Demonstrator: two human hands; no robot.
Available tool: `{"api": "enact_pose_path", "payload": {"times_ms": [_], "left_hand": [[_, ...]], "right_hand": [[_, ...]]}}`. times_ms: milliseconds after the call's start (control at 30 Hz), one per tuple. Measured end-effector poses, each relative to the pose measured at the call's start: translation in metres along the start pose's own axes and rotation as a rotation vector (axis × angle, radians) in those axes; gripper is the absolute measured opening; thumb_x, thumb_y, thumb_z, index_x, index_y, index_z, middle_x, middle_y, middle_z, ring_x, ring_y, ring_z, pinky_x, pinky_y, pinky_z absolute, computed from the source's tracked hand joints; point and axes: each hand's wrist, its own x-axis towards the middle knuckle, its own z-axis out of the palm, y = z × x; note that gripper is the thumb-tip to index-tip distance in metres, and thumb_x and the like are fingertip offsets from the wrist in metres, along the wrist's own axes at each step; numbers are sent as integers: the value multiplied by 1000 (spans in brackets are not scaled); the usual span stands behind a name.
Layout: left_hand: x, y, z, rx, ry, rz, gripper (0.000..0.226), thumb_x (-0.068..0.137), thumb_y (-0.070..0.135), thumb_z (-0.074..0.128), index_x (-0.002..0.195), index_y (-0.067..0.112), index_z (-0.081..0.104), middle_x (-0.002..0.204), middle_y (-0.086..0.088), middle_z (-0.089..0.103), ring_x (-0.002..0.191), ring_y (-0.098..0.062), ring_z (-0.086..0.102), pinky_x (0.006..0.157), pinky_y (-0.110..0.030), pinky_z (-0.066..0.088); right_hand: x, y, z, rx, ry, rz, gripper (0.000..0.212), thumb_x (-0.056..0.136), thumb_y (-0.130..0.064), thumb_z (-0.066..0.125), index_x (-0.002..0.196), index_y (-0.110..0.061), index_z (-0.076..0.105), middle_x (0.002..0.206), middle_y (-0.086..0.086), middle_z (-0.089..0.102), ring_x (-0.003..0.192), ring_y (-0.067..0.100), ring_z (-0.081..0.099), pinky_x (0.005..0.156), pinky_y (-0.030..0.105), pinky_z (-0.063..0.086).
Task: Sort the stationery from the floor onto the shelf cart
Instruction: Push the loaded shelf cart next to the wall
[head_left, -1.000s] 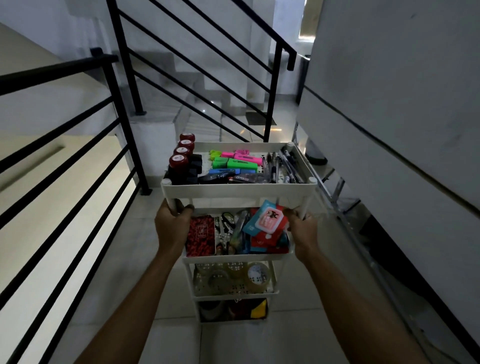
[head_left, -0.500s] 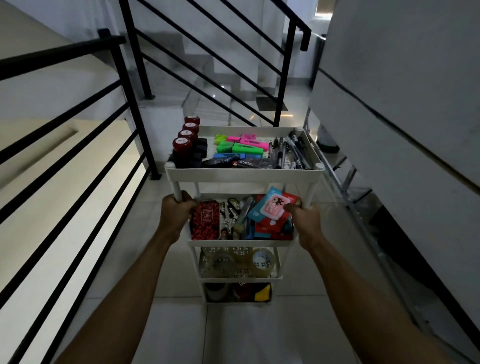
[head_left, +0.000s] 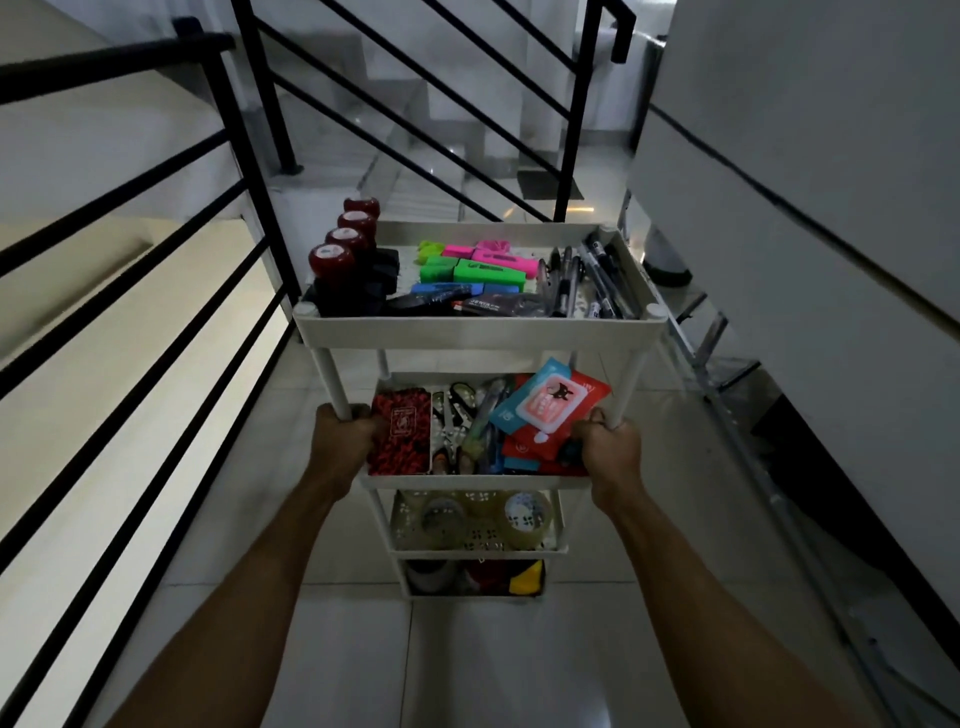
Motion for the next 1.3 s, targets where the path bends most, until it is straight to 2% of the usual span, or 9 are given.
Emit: {"api": "enact_pose_path", "payload": {"times_ms": [133, 267, 367, 500, 633, 833, 967, 1167, 1300], "left_hand": [[-15, -4, -1, -22, 30, 57, 52, 70, -9, 54, 37, 26, 33, 41, 4, 35, 41, -10, 34, 47, -20, 28], [-28, -9, -5, -63, 22, 167, 33, 76, -7, 63, 66, 19, 45, 66, -5, 47, 63, -16, 49, 59, -29, 42], [-40, -20, -8, -37, 4, 276, 22, 85, 12, 70, 98, 21, 55, 92, -1, 58, 86, -13, 58, 77, -30, 49], [-53, -44, -14, 103, -25, 390, 68, 86, 27, 71, 144, 21, 36, 142, 3, 47, 125, -12, 46, 101, -30, 37], [-70, -71, -16, 99, -44, 405, 74, 84, 21, 73, 146, 22, 32, 140, 9, 42, 122, -9, 44, 97, -24, 32], [-76, -107, -19, 177, -33, 273, 89, 80, 26, 77, 151, 17, 24, 153, -5, 33, 128, -16, 40, 97, -28, 36], [-64, -121, -13, 190, -83, 292, 78, 78, 22, 79, 143, 20, 36, 144, -1, 44, 121, -13, 45, 93, -26, 39], [-28, -139, 9, 119, -81, 166, 66, 74, 18, 83, 126, 24, 41, 123, 6, 51, 115, -16, 50, 94, -36, 47], [-6, -151, 20, 22, -53, 110, 45, 74, 6, 80, 112, 11, 56, 99, 4, 67, 88, -3, 65, 73, -20, 54]], "right_hand": [[-8, 8, -3, -10, 51, -63, 9, 81, -9, 69, 89, -11, 72, 87, 6, 75, 76, 17, 73, 62, 32, 60], [-20, 12, -10, -25, -42, -168, 24, 82, -13, 73, 104, -13, 65, 96, -1, 73, 86, 13, 71, 70, 32, 60], [-27, 21, -15, -41, -50, -281, 32, 78, -19, 78, 103, -23, 58, 99, -4, 69, 89, 10, 69, 74, 34, 60], [-35, 47, -25, -44, -105, -398, 57, 73, -31, 83, 121, -25, 52, 119, -2, 61, 108, 10, 62, 86, 35, 57], [-45, 74, -36, -224, -24, -435, 86, 72, -31, 84, 143, -23, 36, 142, -1, 42, 127, 15, 42, 101, 36, 42], [-50, 98, -43, -280, -25, -344, 89, 69, -27, 86, 142, -22, 36, 140, -2, 44, 125, 14, 43, 104, 45, 43], [-38, 113, -40, -286, -57, -287, 81, 67, -22, 88, 133, -25, 42, 133, -5, 50, 119, 13, 48, 98, 43, 48], [-12, 135, -25, -261, -93, -238, 65, 69, -24, 86, 119, -32, 46, 107, -21, 58, 100, -4, 57, 76, 21, 49], [2, 145, -10, -204, -37, -253, 52, 73, -25, 84, 107, -42, 48, 100, -22, 65, 92, -7, 62, 70, 14, 52]]}}
